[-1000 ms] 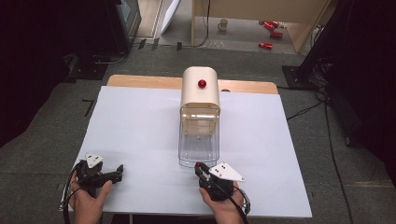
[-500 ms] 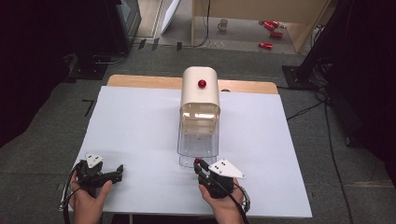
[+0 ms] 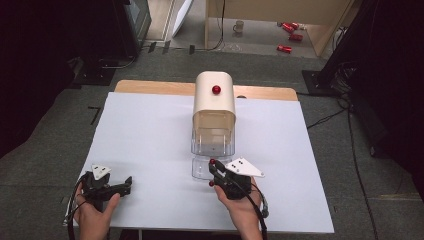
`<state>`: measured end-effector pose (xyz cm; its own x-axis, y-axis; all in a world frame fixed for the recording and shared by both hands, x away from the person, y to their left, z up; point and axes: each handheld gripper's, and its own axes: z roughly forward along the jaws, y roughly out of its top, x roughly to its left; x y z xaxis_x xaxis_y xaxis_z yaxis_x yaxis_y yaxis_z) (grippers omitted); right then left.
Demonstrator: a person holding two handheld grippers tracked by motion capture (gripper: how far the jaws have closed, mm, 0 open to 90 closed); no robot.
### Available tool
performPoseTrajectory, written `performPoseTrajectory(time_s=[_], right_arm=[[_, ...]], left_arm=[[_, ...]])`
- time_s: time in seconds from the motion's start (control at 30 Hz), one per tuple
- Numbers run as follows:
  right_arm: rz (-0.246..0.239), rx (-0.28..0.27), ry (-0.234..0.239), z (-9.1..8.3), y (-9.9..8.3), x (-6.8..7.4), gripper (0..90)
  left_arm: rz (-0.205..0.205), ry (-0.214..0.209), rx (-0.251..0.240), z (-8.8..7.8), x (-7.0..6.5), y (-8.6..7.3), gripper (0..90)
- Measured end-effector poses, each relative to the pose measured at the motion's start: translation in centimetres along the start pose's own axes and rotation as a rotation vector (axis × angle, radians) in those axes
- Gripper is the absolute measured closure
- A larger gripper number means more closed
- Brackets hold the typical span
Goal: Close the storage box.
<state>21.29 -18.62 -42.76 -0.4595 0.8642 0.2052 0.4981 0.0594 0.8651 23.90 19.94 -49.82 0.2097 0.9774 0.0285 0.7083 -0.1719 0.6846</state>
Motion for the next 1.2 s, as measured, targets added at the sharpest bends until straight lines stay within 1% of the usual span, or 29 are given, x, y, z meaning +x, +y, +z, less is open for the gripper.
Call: performPoseTrajectory(time_s=[0.3,0.5,0.6,0.77,0.8,1.0,1.2], right_arm=[[-0.013,-0.002,-0.017,1.0,1.1,-0.6,75.9],[-0.014,-0.007,-0.023,1.5,1.8,-1.0,76.0],[-0.02,-0.018,-0.031,1.8,2.5,-1.4,76.2],[-0.018,-0.031,-0.036,1.9,3.0,-1.6,76.4],[-0.02,-0.031,-0.046,2.0,3.2,-1.8,76.4],[-0.019,-0.033,-0.048,2.6,3.5,-2.0,76.6],[-0.016,-0.036,-0.06,3.4,4.0,-2.4,76.9]], left_arm=[[-0.001,0.0,-0.002,0.0,0.0,0.0,0.0],[-0.001,0.0,-0.001,0.0,0.0,0.0,0.0],[-0.001,0.0,-0.001,0.0,0.0,0.0,0.0],[-0.002,-0.001,-0.001,0.0,0.0,0.0,0.0],[-0.002,-0.001,-0.001,0.0,0.0,0.0,0.0],[-0.004,-0.001,-0.003,0.0,0.0,0.0,0.0],[-0.002,0.0,-0.002,0.0,0.0,0.0,0.0]])
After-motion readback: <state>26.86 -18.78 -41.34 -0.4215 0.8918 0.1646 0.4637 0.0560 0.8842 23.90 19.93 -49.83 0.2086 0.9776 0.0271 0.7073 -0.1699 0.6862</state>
